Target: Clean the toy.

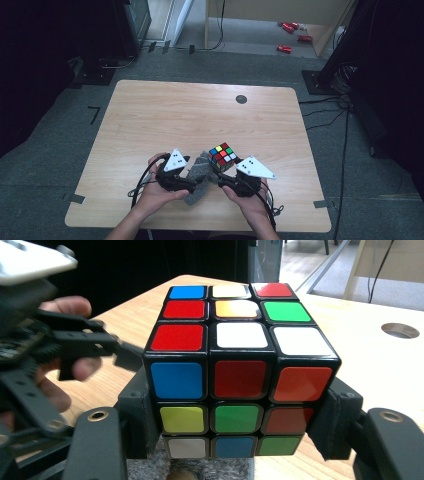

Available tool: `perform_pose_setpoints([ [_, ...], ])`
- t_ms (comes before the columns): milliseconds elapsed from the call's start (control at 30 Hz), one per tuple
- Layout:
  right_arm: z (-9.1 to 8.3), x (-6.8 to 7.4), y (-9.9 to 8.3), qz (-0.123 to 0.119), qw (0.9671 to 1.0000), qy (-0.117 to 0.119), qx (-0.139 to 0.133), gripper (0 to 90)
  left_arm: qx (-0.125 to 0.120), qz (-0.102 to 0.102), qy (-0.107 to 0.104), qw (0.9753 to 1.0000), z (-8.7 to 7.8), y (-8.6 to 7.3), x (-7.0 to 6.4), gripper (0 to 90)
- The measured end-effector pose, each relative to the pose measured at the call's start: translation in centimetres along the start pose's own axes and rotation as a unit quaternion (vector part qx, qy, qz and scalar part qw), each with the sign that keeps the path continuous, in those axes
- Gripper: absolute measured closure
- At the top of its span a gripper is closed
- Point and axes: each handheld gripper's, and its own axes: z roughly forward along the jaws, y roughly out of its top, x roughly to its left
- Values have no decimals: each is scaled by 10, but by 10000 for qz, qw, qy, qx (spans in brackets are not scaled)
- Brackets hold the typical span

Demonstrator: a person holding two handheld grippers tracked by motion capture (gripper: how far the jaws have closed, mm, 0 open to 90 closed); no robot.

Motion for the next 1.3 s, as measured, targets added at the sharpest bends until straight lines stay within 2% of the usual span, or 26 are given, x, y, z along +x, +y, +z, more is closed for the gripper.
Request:
perform_pose_setpoints([
  [100,-1,1,1,125,9999,2,-20,349,-277,87,-53,9996,-5,3,-7,136],
  [167,-1,4,1,158,9999,27,-23,349,-322,233,-121,9991,-2,4,-16,136],
  [233,0,8,2,155,9999,44,-19,349,-315,317,-90,9990,2,4,-22,136],
  [367,2,16,1,188,9998,58,-10,349,-463,297,-22,9985,5,3,-27,140],
  [533,6,24,-2,268,9996,56,99,349,-689,366,102,9969,4,4,-32,152],
  [633,8,28,-3,329,9993,41,149,349,-857,469,137,9951,2,3,-35,220],
  [767,10,32,-4,409,9989,45,204,348,-919,566,147,9941,3,3,-38,287],
  [867,11,34,-4,473,9986,29,235,348,-961,567,200,9936,4,2,-38,311],
  [967,11,33,-4,600,9978,69,258,343,-1012,556,113,9933,3,1,-36,326],
  [1133,8,28,0,747,9967,285,161,298,-999,634,71,9930,2,1,-35,348],
  [1300,-3,22,9,715,9955,594,-154,278,-1053,364,-116,9937,-5,2,-22,349],
])
